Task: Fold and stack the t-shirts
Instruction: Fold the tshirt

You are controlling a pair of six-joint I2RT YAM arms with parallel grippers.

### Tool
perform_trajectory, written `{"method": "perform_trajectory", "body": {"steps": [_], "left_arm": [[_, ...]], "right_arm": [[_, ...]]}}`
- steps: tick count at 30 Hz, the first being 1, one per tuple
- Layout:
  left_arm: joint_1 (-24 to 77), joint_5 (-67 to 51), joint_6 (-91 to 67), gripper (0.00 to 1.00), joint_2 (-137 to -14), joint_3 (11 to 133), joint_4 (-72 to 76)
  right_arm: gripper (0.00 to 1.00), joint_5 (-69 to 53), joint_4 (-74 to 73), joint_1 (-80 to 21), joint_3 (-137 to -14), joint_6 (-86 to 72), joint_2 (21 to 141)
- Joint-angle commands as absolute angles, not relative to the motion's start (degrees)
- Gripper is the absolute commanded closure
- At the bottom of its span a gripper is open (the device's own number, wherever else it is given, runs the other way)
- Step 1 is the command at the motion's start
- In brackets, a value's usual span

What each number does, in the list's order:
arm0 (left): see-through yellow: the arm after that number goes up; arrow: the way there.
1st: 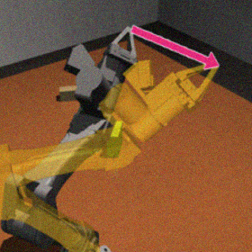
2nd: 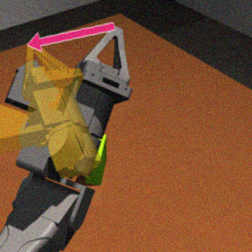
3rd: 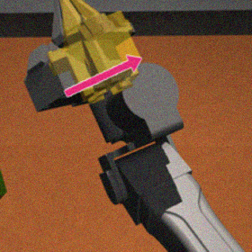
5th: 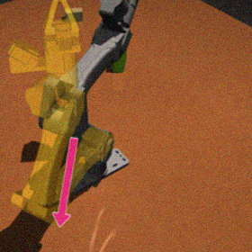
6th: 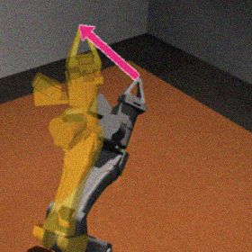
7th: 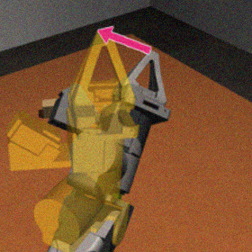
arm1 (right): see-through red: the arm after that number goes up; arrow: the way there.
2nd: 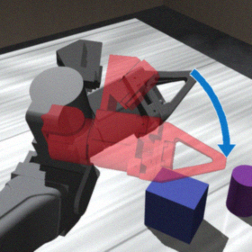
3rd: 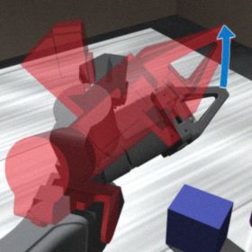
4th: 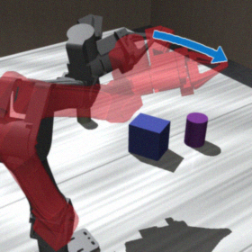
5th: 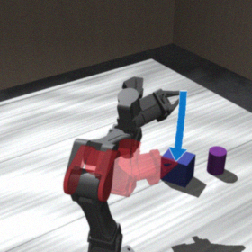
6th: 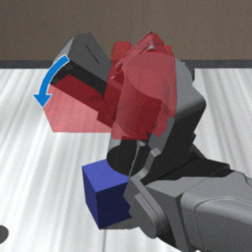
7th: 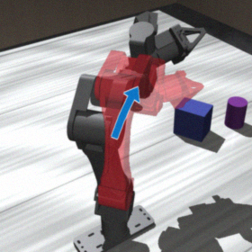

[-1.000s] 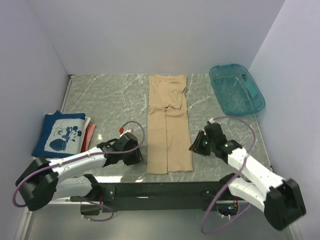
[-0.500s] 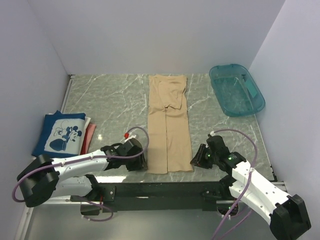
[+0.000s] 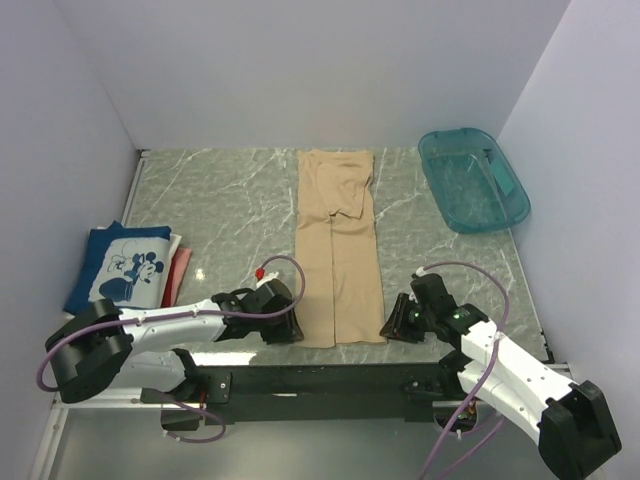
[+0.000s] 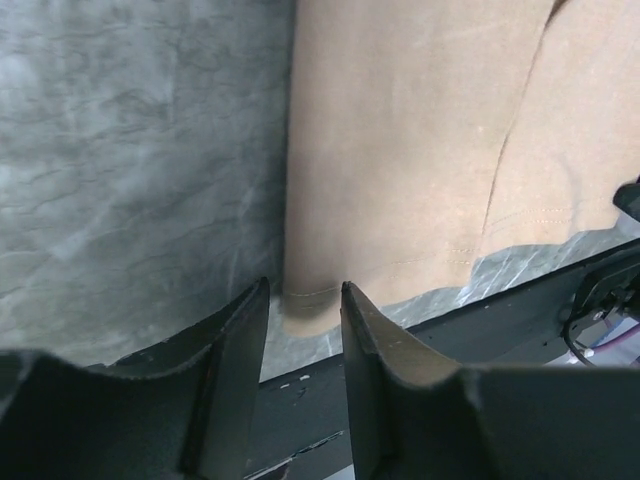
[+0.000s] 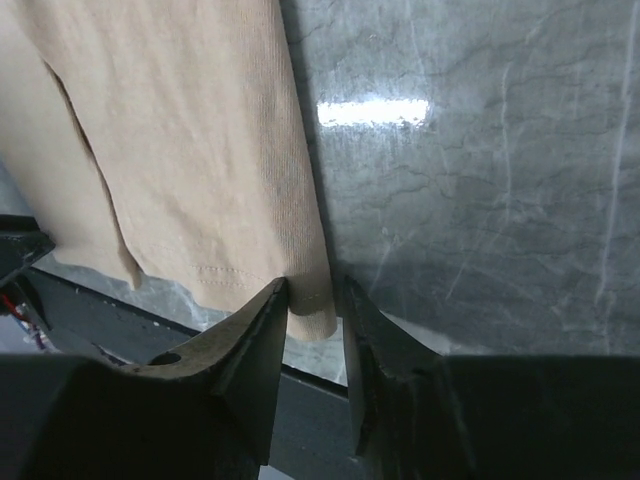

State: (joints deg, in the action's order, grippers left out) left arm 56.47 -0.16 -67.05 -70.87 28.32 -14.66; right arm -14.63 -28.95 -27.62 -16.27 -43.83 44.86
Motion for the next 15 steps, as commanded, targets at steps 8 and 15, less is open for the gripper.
{"method": "perform_trajectory", "body": {"steps": [8,15], "left_arm": [[59.94,2.28,-70.31,0.65,-75.49,28.56,-14.59],[61.08,2.37,-71.02,0.78,-75.94,28.91,-15.03]], "right_arm": [[0.70,-18.89,-27.51,-28.12,-13.80,-43.24,45.35],[0.82,-20.74,-28.56,-28.04,-14.06,-43.85,44.56]]}}
